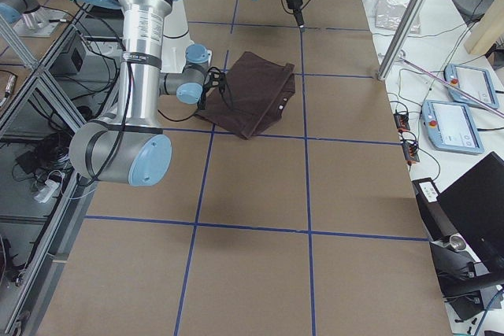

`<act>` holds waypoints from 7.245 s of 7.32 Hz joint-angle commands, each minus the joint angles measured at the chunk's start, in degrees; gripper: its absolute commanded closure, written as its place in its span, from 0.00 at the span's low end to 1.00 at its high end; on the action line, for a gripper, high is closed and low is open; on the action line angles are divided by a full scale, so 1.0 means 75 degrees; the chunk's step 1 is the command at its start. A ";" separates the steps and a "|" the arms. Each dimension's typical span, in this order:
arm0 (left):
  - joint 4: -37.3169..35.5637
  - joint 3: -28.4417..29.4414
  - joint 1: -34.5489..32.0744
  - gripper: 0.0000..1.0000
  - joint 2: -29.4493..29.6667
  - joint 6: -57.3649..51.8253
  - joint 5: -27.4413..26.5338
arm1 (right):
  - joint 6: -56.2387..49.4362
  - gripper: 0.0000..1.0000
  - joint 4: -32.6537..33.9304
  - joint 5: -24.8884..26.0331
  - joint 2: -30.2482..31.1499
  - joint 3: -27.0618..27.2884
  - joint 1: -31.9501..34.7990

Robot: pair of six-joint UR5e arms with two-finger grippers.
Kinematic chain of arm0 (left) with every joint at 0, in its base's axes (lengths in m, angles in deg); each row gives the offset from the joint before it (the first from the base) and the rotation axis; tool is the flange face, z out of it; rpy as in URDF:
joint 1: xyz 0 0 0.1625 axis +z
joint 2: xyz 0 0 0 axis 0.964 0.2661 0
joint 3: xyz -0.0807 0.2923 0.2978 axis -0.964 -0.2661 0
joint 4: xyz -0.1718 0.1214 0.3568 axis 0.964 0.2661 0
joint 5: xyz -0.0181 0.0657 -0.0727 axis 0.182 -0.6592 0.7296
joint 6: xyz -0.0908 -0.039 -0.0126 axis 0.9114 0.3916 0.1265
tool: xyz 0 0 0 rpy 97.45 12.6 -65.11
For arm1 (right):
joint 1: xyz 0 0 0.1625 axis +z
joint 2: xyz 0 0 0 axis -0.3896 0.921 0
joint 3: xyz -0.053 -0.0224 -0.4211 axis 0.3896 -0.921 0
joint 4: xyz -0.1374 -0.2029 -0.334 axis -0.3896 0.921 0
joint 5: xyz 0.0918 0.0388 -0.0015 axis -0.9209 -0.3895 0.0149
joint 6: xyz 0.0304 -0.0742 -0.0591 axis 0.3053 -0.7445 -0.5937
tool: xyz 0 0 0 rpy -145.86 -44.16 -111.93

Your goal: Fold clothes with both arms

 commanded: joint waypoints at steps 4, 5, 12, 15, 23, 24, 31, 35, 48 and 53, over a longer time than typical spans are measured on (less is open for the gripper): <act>-0.2458 -0.1794 0.2261 0.00 -0.0433 0.2804 -0.0643 | -0.0094 0.00 -0.0769 -0.0069 -0.0325 -0.0159 0.1342; -0.2465 -0.1670 0.2635 0.00 -0.0467 0.3131 -0.0667 | -0.0083 0.00 -0.0769 -0.0069 -0.0441 -0.0264 0.1353; -0.1972 -0.0919 0.2721 0.70 -0.0315 0.3463 -0.0995 | -0.0071 0.00 -0.0769 -0.0069 -0.0583 -0.0347 0.1412; -0.2031 -0.1001 0.2721 1.00 -0.0374 0.3440 -0.1007 | -0.0071 0.00 -0.0769 -0.0058 -0.0572 -0.0347 0.1424; -0.0726 0.1194 0.0182 1.00 0.0232 0.1100 -0.1593 | -0.0001 0.00 -0.0769 -0.0023 -0.0583 -0.0347 0.1412; -0.0046 0.2235 -0.0135 1.00 0.0827 0.0597 -0.1604 | 0.0011 0.00 -0.0769 -0.0023 -0.0583 -0.0347 0.1424; 0.2538 0.5643 -0.0232 0.01 0.2931 -0.0088 -0.2927 | 0.0011 0.00 -0.0665 -0.0023 -0.0746 -0.0371 0.1377; 0.2424 0.4921 -0.0525 0.00 0.2675 -0.0521 -0.1985 | -0.0012 0.00 -0.0246 -0.0034 -0.1040 -0.0769 0.1400; -0.0086 0.0405 -0.0431 0.00 0.0306 -0.0557 -0.0351 | -0.0527 0.00 0.4584 -0.0046 -0.5892 -0.3711 0.0967; -0.0051 0.0382 -0.0420 0.00 0.0177 -0.0533 -0.0339 | -0.0996 0.00 0.5254 -0.0046 -0.5880 -0.3629 0.1048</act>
